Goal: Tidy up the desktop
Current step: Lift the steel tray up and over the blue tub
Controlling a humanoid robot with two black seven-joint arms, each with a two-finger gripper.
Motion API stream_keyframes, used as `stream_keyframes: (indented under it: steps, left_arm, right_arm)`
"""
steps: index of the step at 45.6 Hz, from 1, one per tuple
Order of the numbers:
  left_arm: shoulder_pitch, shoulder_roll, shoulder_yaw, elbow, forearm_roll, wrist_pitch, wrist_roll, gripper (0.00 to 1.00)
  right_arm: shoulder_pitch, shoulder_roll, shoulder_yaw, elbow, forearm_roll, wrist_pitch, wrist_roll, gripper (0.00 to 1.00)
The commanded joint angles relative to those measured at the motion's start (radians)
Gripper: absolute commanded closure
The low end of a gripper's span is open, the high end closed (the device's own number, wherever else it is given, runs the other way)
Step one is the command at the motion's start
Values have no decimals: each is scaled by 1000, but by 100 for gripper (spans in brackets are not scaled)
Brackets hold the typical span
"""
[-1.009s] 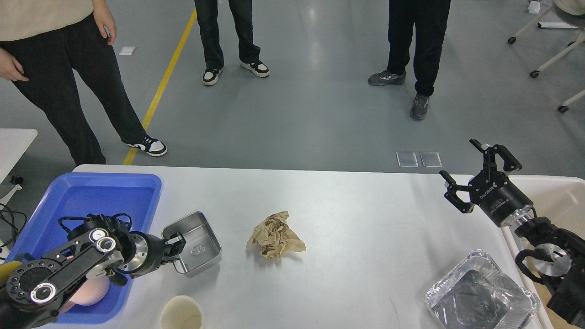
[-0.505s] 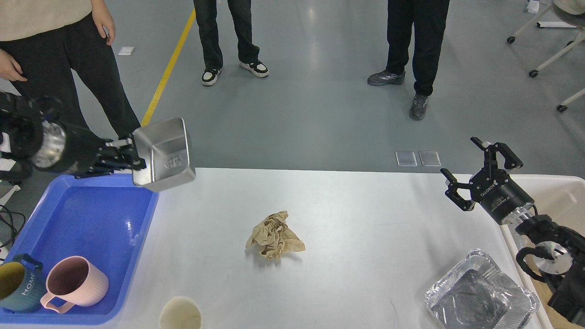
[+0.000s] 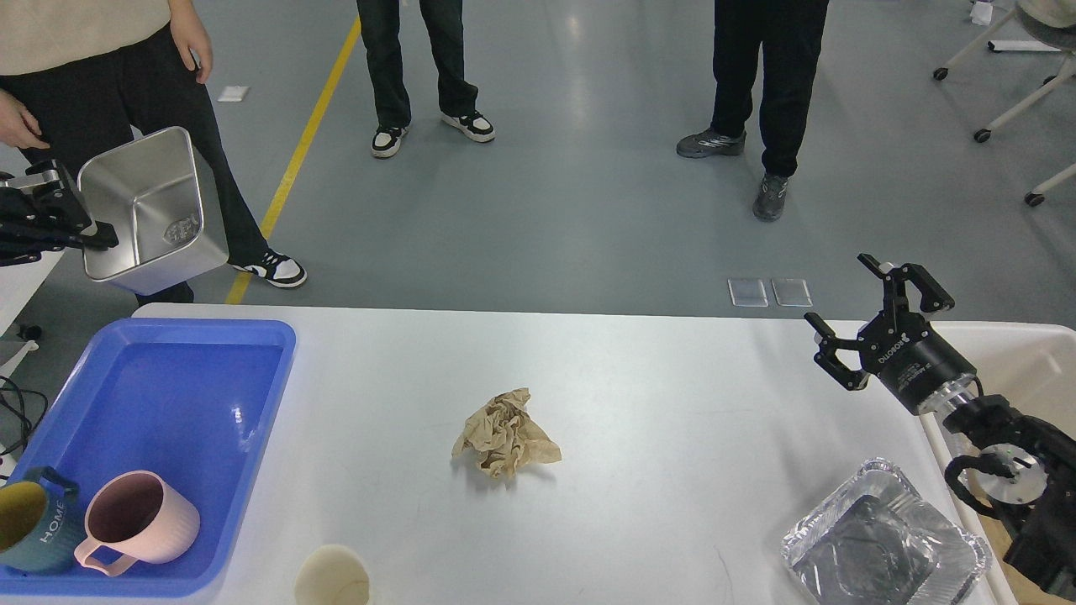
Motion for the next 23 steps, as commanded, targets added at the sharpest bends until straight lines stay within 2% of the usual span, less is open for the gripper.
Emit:
stream_keyframes:
  steps: [1, 2, 5, 8, 10, 13, 16, 20, 23]
  left_arm:
    - [18, -87, -43, 223, 148, 0, 0, 100]
    - [20, -107, -58, 254, 177, 0, 0, 100]
    - [27, -147, -90, 343, 260, 0, -35, 100]
    - [30, -170, -107, 429, 352, 0, -96, 100]
    - [30, -183, -109, 482, 415, 0, -162, 100]
    - [30, -200, -94, 547, 527, 0, -283, 100]
    - [30, -213, -78, 575, 645, 0, -394, 100]
    - [30, -240, -6, 628, 733, 76, -521, 100]
    - [26, -254, 75, 689, 739, 144, -593, 100]
  right_arm:
    - [4, 0, 1, 0, 0, 0, 0, 0]
    - [4, 0, 1, 0, 0, 0, 0, 0]
    - [4, 0, 1, 0, 0, 2, 0, 0]
    - [4, -2, 1, 0, 0, 3, 0, 0]
    - [4, -3, 1, 0, 0, 5, 0, 0]
    - [1, -5, 1, 0, 0, 8, 0, 0]
    - [0, -6, 1, 0, 0, 9, 0, 0]
    - [-2, -6, 1, 0, 0, 9, 0, 0]
    - [-2, -6, 1, 0, 0, 9, 2, 0]
